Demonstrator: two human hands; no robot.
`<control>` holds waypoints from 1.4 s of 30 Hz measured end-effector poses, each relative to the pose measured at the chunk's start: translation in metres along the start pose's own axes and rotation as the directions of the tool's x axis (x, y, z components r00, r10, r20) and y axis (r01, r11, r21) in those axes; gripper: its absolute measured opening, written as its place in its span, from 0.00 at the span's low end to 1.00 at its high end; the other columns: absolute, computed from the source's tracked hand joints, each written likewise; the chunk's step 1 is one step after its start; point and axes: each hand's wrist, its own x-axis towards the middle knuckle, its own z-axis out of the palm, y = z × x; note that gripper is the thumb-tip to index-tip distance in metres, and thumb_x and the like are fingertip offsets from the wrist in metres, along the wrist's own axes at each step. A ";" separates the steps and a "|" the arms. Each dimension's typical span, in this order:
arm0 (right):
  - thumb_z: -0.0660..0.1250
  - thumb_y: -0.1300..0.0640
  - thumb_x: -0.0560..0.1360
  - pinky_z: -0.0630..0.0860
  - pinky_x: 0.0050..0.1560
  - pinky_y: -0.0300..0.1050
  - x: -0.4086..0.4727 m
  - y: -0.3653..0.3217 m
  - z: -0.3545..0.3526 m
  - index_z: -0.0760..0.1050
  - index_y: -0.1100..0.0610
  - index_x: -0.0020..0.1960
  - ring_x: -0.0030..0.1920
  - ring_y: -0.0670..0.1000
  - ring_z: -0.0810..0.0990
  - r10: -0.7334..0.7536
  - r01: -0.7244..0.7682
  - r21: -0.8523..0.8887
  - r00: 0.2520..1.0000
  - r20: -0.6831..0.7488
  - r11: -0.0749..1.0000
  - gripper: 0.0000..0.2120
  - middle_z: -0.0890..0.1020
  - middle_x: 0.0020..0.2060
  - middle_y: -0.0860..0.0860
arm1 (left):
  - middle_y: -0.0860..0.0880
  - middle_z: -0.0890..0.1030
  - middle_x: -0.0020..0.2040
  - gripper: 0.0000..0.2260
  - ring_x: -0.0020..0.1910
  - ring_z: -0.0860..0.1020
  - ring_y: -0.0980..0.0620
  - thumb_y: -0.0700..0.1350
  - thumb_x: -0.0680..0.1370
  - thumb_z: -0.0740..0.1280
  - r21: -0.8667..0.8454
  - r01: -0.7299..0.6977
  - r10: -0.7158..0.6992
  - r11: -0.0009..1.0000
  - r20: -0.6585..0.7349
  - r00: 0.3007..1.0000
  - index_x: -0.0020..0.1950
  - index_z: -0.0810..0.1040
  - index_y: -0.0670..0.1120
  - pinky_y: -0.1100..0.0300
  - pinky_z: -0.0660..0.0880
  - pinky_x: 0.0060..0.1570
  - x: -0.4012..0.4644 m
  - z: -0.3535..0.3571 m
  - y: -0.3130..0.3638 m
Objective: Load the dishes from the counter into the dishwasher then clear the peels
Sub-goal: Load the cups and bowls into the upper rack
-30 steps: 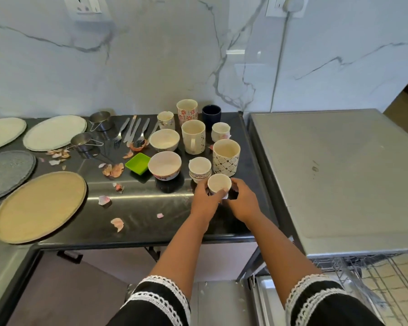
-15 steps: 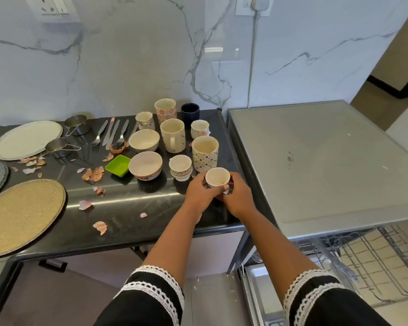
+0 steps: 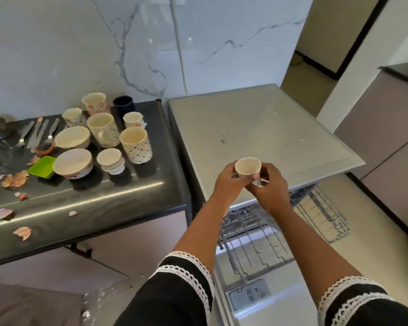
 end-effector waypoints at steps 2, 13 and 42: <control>0.78 0.54 0.68 0.71 0.46 0.34 -0.008 0.022 -0.025 0.74 0.56 0.62 0.51 0.48 0.78 0.034 -0.034 -0.018 0.999 -0.005 0.999 0.25 0.80 0.53 0.50 | 0.50 0.81 0.58 0.22 0.56 0.79 0.54 0.46 0.71 0.77 -0.046 0.057 -0.055 0.997 0.033 0.998 0.63 0.76 0.48 0.61 0.76 0.53 -0.003 0.031 -0.017; 0.78 0.50 0.67 0.73 0.40 0.36 -0.053 0.137 -0.063 0.74 0.53 0.59 0.45 0.47 0.79 0.233 -0.184 -0.208 0.942 0.240 0.960 0.24 0.81 0.48 0.47 | 0.43 0.77 0.61 0.21 0.53 0.80 0.48 0.47 0.76 0.71 -0.155 0.438 -0.448 0.885 -0.035 0.893 0.65 0.68 0.45 0.57 0.80 0.47 -0.029 0.108 -0.137; 0.71 0.50 0.72 0.71 0.61 0.45 -0.093 0.280 0.071 0.66 0.55 0.69 0.67 0.54 0.65 0.394 -0.091 -0.605 0.831 0.392 0.791 0.28 0.67 0.65 0.52 | 0.40 0.83 0.46 0.07 0.45 0.82 0.46 0.35 0.79 0.62 -0.145 0.802 -0.798 0.580 -0.299 0.523 0.49 0.80 0.40 0.51 0.82 0.47 -0.005 0.089 -0.327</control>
